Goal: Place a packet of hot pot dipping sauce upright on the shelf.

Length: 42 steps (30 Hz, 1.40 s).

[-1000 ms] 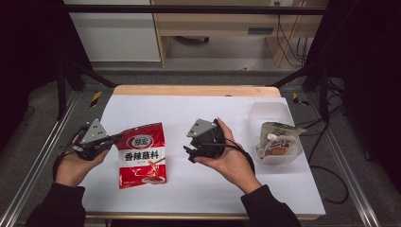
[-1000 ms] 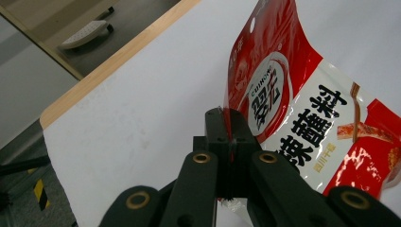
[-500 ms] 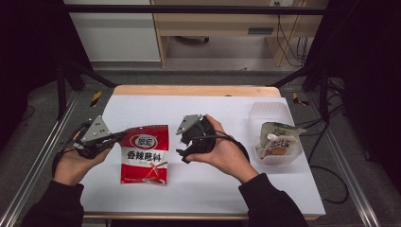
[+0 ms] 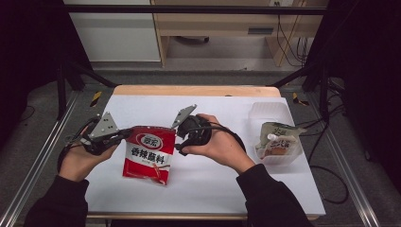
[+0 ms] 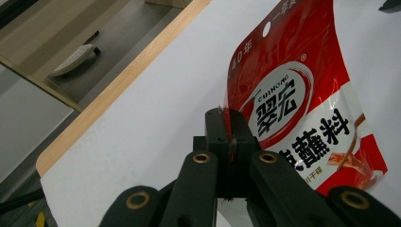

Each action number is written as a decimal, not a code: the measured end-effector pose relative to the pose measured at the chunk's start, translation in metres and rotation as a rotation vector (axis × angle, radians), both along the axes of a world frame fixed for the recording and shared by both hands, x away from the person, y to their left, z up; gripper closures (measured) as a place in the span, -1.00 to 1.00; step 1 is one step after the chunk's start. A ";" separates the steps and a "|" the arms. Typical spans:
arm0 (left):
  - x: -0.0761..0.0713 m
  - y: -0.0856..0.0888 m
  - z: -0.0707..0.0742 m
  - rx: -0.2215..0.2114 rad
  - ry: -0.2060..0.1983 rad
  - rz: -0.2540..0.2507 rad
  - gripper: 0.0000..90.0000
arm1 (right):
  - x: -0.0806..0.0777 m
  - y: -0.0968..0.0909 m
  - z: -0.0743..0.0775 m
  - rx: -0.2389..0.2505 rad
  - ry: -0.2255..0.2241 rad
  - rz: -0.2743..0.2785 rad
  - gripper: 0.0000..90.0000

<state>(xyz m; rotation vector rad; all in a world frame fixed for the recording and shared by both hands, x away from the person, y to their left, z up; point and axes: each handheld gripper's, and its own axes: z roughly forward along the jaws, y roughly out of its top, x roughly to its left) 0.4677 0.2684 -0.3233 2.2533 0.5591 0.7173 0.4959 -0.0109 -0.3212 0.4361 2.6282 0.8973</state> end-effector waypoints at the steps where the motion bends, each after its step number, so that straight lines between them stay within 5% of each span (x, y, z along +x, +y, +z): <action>1: 0.000 -0.001 0.001 0.002 -0.001 -0.001 1.00 | 0.000 0.001 0.001 0.004 0.007 0.002 -0.31; 18: 0.000 -0.014 0.009 0.008 -0.017 -0.026 1.00 | 0.009 0.021 0.009 -0.026 0.098 0.046 0.00; 27: -0.001 -0.021 0.013 0.004 -0.026 -0.039 1.00 | 0.011 0.028 0.005 -0.041 0.129 0.081 0.42; 34: -0.001 -0.021 0.012 -0.007 -0.020 -0.047 1.00 | 0.012 0.029 0.002 -0.061 0.134 0.105 0.94; 37: 0.000 -0.019 0.011 -0.019 -0.006 -0.055 1.00 | 0.011 0.029 0.002 -0.073 0.125 0.113 0.99; 39: 0.002 -0.017 0.008 -0.027 0.001 -0.053 0.87 | 0.011 0.030 0.001 -0.081 0.111 0.109 0.99; 42: 0.004 -0.012 0.003 -0.062 0.006 -0.023 0.31 | 0.011 0.029 0.000 -0.080 0.113 0.103 0.99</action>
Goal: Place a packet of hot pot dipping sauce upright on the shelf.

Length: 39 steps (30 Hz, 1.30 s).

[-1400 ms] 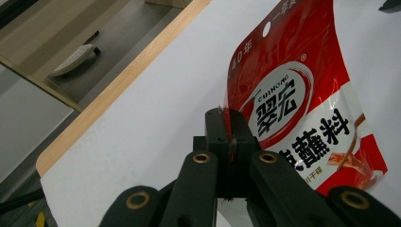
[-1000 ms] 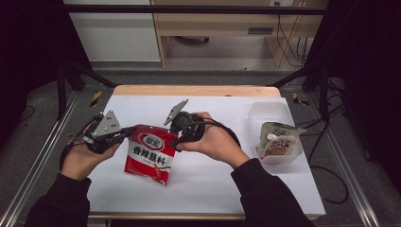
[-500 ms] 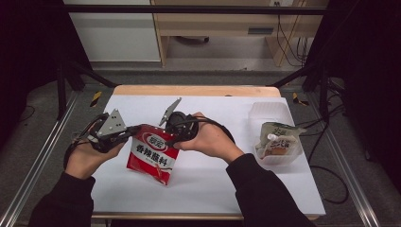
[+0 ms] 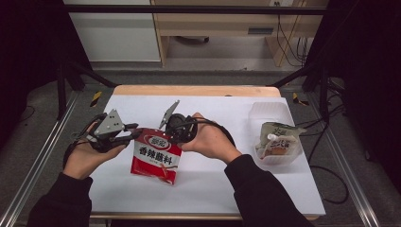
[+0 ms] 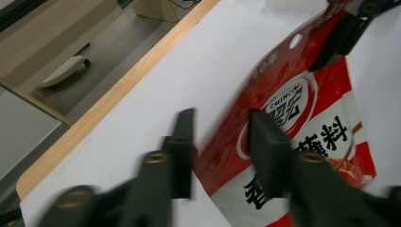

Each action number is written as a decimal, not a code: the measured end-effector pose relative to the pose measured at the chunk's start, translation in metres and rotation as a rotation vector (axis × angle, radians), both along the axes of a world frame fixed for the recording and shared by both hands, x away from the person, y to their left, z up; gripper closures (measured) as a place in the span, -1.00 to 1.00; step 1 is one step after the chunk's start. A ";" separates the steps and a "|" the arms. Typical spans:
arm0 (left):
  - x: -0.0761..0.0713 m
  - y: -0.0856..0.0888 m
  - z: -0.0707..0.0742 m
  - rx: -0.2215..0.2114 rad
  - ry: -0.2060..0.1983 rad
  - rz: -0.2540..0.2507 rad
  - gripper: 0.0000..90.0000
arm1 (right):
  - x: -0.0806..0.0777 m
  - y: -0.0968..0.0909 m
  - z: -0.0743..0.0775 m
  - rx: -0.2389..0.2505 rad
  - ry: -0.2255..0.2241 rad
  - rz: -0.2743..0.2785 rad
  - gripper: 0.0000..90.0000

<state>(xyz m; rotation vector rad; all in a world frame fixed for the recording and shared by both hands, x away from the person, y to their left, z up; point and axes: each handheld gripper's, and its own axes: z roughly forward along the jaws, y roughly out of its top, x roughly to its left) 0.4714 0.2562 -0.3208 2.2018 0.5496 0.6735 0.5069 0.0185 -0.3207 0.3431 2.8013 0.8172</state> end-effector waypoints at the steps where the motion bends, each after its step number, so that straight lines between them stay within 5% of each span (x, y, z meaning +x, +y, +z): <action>1: 0.000 0.002 -0.003 -0.005 -0.004 0.005 0.08 | 0.000 0.000 0.000 -0.004 -0.004 -0.002 0.99; 6: -0.002 0.013 -0.026 -0.023 0.034 0.026 -0.42 | 0.001 -0.002 -0.001 0.000 -0.002 -0.009 1.00; 12: -0.003 0.033 -0.057 -0.056 0.094 0.099 -0.68 | 0.003 -0.004 -0.002 0.002 -0.004 -0.019 0.99; 19: -0.003 0.054 -0.087 -0.143 0.146 0.170 -0.82 | 0.006 -0.007 -0.003 0.007 0.006 -0.022 0.99; 23: -0.002 0.058 -0.099 -0.132 0.156 0.198 -0.86 | 0.007 -0.010 0.001 0.018 0.019 -0.022 1.00; 27: 0.000 0.065 -0.109 -0.151 0.178 0.218 -0.86 | 0.006 -0.015 0.011 0.043 -0.014 -0.019 1.00; 39: 0.008 0.071 -0.126 -0.134 0.220 0.258 -0.87 | 0.022 -0.052 0.043 -0.005 -0.076 0.021 0.99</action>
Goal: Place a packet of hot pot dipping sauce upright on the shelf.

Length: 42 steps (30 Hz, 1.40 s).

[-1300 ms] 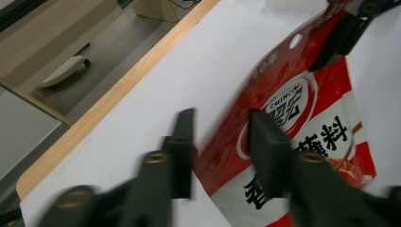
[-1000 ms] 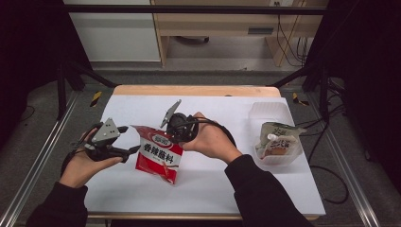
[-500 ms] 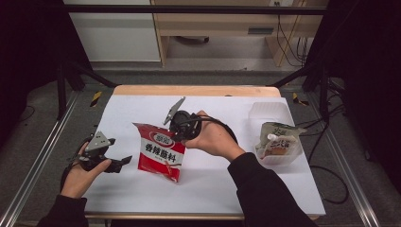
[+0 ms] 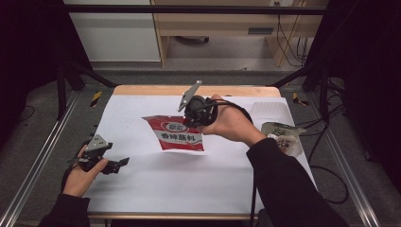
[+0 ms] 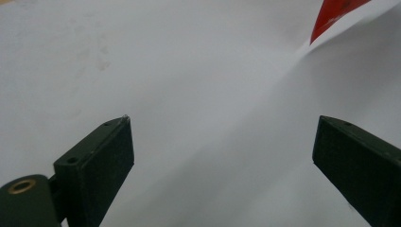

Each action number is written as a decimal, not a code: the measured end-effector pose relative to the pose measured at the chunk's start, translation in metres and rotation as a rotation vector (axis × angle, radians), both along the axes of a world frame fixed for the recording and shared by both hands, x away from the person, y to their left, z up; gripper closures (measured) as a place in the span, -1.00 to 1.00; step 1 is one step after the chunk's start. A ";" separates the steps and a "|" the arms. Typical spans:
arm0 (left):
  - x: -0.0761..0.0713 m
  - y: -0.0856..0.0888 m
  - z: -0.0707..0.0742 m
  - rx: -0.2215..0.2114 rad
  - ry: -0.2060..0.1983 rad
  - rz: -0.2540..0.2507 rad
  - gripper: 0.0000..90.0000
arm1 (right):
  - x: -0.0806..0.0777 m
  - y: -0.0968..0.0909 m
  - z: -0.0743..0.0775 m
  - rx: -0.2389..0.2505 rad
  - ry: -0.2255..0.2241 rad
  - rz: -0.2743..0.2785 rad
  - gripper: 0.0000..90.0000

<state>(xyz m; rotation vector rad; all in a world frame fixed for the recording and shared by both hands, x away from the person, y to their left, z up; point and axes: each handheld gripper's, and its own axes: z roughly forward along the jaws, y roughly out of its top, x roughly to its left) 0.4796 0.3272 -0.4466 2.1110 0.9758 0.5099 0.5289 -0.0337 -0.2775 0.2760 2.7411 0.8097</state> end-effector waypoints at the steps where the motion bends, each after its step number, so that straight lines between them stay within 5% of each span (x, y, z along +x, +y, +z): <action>1: 0.000 -0.002 0.000 0.001 0.000 -0.004 -0.87 | 0.003 -0.004 0.001 -0.002 0.001 -0.007 1.00; 14: 0.000 -0.009 -0.004 0.024 0.010 -0.014 -0.88 | 0.007 -0.057 0.029 -0.009 -0.057 -0.088 0.99; 21: -0.006 -0.013 -0.005 0.082 -0.003 -0.026 -0.88 | 0.010 -0.074 0.036 -0.002 -0.086 -0.118 1.00; 42: -0.008 -0.011 -0.006 0.091 -0.008 0.004 -0.88 | 0.024 -0.137 0.054 0.054 -0.153 -0.263 0.99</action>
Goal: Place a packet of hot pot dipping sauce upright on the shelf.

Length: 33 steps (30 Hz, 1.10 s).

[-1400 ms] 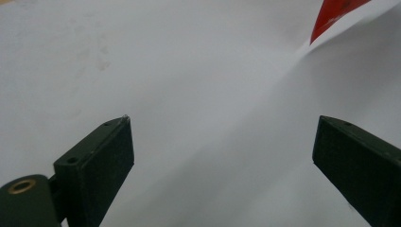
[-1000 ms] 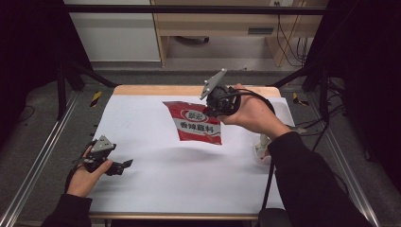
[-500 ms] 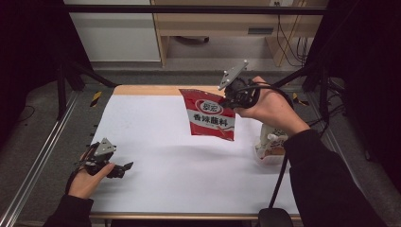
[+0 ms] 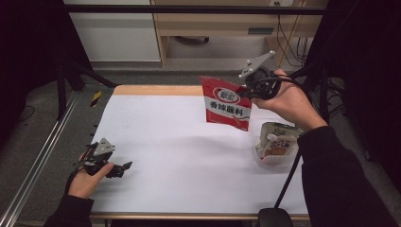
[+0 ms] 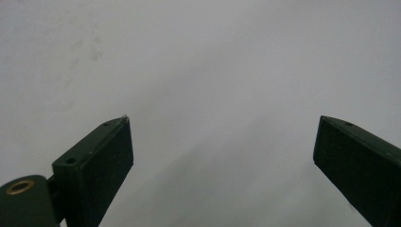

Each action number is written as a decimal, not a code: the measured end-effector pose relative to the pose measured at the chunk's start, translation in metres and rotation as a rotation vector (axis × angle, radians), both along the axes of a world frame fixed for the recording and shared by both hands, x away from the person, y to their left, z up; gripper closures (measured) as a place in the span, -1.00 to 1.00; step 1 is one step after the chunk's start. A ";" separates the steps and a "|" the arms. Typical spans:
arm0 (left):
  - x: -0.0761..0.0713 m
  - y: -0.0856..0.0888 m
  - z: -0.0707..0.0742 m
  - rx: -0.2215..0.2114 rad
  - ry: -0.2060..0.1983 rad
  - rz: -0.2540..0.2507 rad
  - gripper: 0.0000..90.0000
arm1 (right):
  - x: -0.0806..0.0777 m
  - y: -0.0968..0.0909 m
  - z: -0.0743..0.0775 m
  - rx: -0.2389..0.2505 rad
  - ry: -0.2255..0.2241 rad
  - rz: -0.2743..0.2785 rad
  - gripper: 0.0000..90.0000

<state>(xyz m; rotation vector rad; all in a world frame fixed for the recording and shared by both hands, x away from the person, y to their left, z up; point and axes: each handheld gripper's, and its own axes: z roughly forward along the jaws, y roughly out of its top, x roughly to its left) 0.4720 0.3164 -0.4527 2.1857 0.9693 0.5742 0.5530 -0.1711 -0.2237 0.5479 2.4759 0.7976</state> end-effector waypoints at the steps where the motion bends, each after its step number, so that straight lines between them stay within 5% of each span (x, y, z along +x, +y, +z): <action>1: 0.000 0.000 0.000 0.001 0.001 0.000 -0.88 | 0.001 -0.002 0.000 0.003 -0.003 -0.002 0.99; 33: 0.000 0.000 -0.001 0.009 0.004 0.001 -0.88 | 0.019 -0.046 -0.004 0.082 -0.123 -0.157 1.00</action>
